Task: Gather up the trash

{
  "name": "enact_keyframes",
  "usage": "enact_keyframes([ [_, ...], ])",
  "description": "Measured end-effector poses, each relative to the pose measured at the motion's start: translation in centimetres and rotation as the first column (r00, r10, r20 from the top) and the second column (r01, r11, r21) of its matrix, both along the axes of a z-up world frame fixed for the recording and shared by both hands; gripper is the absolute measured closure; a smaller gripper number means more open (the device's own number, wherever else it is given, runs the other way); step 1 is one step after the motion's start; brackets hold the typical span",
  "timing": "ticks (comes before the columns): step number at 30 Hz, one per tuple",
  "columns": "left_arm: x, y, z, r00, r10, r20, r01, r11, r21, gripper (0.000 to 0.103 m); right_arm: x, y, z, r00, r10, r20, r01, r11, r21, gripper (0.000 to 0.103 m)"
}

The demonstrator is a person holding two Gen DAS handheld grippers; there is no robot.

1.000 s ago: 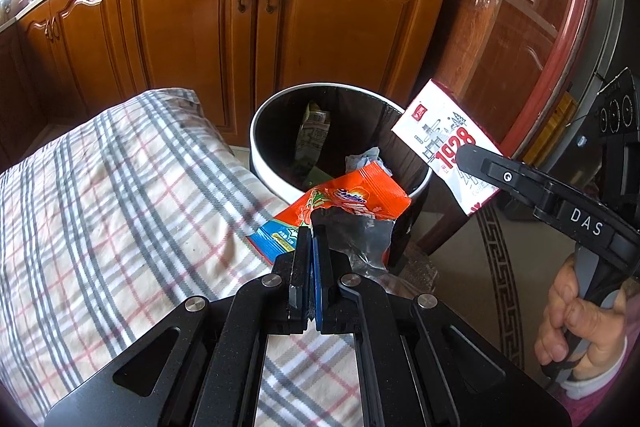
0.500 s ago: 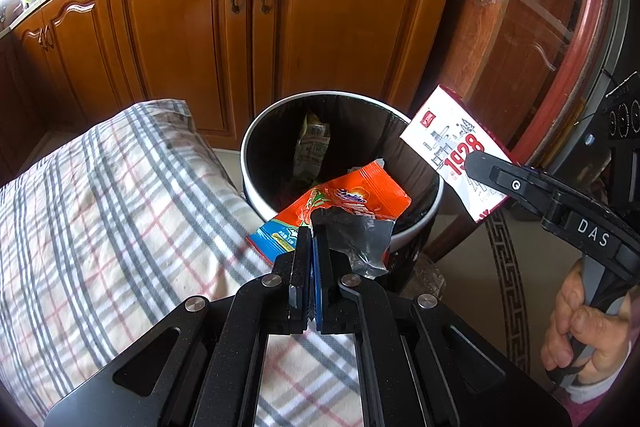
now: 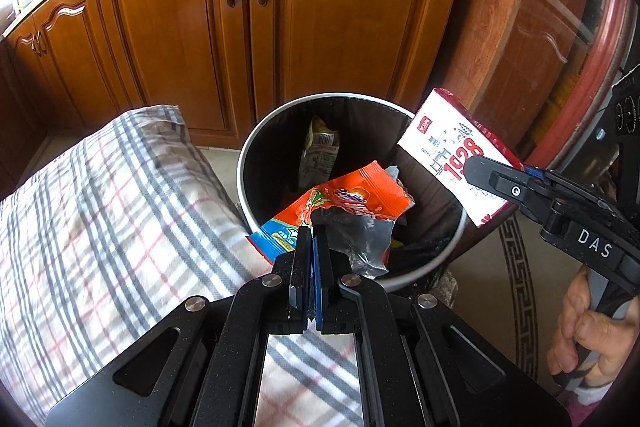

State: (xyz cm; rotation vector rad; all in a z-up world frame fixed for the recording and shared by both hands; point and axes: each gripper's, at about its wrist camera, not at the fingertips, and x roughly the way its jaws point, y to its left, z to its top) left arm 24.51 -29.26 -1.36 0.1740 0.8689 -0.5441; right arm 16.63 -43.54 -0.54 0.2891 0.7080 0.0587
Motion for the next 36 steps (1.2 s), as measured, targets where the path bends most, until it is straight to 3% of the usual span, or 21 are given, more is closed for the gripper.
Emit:
enact_keyframes([
  [20,3.1,-2.0,-0.7,0.999,-0.026,-0.03,0.026,1.0,0.016,0.102,3.5,-0.9,-1.5,0.997,-0.002,-0.072,0.0,1.0,-0.017,0.069],
  [23,3.2,-2.2,-0.9,0.998,-0.031,-0.048,0.032,0.999,0.014,0.089,3.8,-1.1,-1.7,0.997,-0.002,-0.08,0.001,1.0,-0.007,0.068],
  [25,3.3,-2.0,-0.8,0.998,-0.015,-0.053,0.015,1.0,0.007,0.048,4.0,-1.3,-1.8,0.996,-0.003,-0.084,0.004,1.0,0.012,0.067],
  [26,3.2,-1.8,-0.6,0.999,-0.01,-0.043,0.01,1.0,-0.005,0.044,4.1,-1.4,-1.8,0.996,-0.003,-0.085,0.005,1.0,0.022,0.066],
  [33,2.2,0.2,0.4,1.0,0.015,-0.015,-0.015,0.999,-0.048,0.044,3.4,-1.8,-1.2,0.998,-0.02,-0.052,0.024,0.998,0.065,0.052],
  [36,1.4,1.7,0.5,0.999,0.039,-0.017,-0.04,0.996,-0.079,0.04,2.5,-1.6,-0.6,0.999,-0.022,-0.023,0.024,0.997,0.078,0.037],
])
